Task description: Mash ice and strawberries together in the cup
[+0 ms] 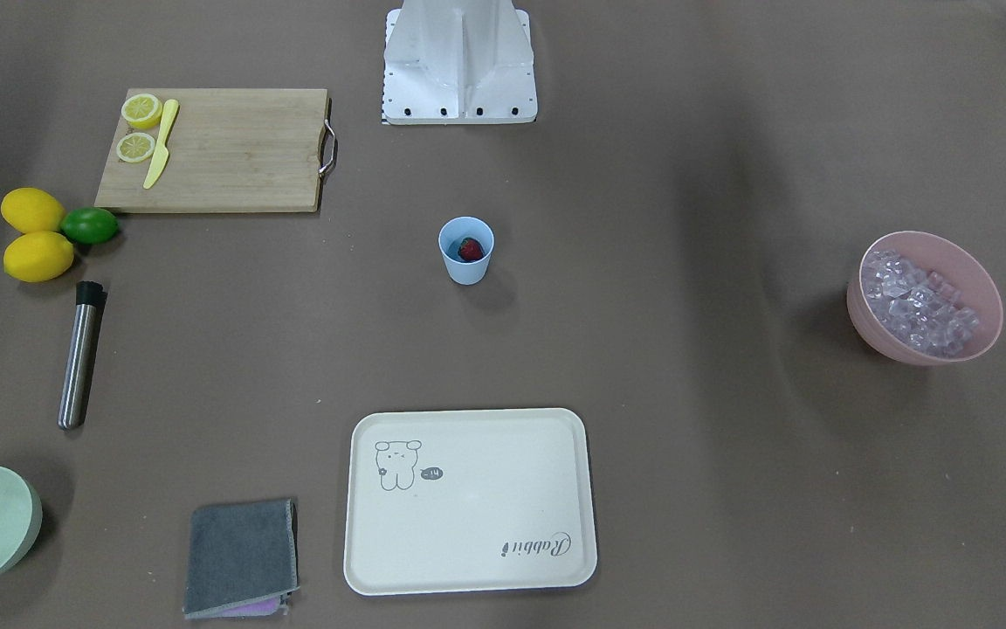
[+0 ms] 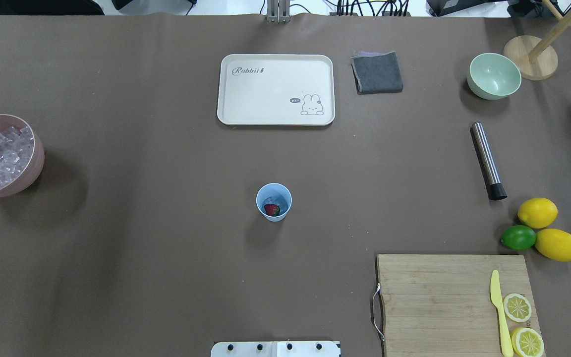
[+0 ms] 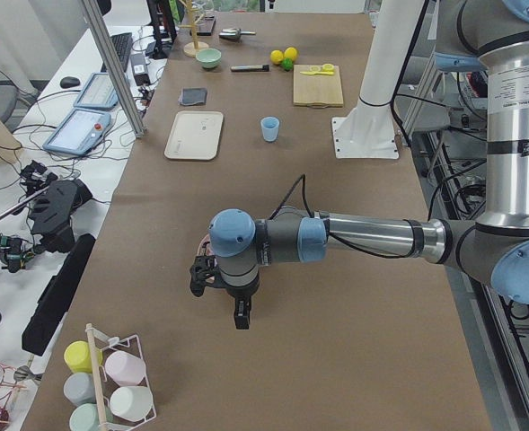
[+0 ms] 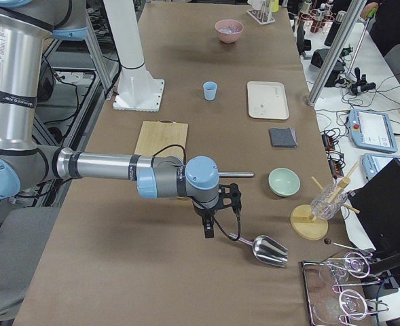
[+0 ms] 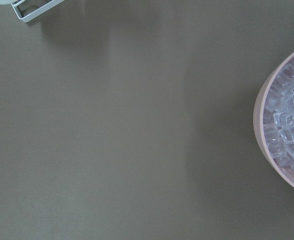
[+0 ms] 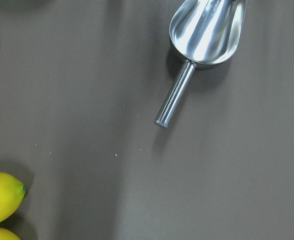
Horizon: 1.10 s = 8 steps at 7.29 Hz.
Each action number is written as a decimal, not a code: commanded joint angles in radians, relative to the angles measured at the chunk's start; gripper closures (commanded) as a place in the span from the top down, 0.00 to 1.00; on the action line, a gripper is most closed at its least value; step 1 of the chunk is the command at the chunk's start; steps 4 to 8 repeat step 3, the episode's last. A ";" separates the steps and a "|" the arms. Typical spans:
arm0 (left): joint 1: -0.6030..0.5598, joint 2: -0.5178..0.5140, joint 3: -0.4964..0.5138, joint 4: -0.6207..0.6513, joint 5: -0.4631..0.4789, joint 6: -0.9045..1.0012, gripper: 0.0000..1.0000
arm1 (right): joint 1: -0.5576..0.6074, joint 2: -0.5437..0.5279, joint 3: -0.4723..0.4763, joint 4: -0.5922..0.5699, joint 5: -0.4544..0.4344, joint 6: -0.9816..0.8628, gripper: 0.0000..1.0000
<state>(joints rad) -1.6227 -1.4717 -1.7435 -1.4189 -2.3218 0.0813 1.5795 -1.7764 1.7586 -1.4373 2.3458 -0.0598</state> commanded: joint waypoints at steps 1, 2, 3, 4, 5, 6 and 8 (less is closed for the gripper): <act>0.000 0.001 0.012 -0.002 -0.002 0.000 0.97 | -0.001 0.000 -0.001 0.000 0.000 0.000 1.00; 0.000 -0.002 0.012 -0.002 0.001 0.000 0.97 | -0.001 0.000 -0.001 -0.002 0.000 0.000 1.00; 0.000 -0.002 0.013 -0.002 0.001 0.002 0.97 | 0.004 0.003 0.004 -0.024 0.000 0.000 1.00; 0.000 -0.002 0.013 -0.002 0.001 0.002 0.97 | 0.004 0.003 0.004 -0.024 0.000 0.000 1.00; 0.000 -0.002 0.013 -0.002 0.001 0.002 0.97 | 0.004 0.003 0.004 -0.024 0.000 0.000 1.00; 0.000 -0.002 0.013 -0.002 0.001 0.002 0.97 | 0.004 0.003 0.004 -0.024 0.000 0.000 1.00; 0.000 -0.002 0.013 -0.002 0.001 0.002 0.97 | 0.004 0.003 0.004 -0.024 0.000 0.000 1.00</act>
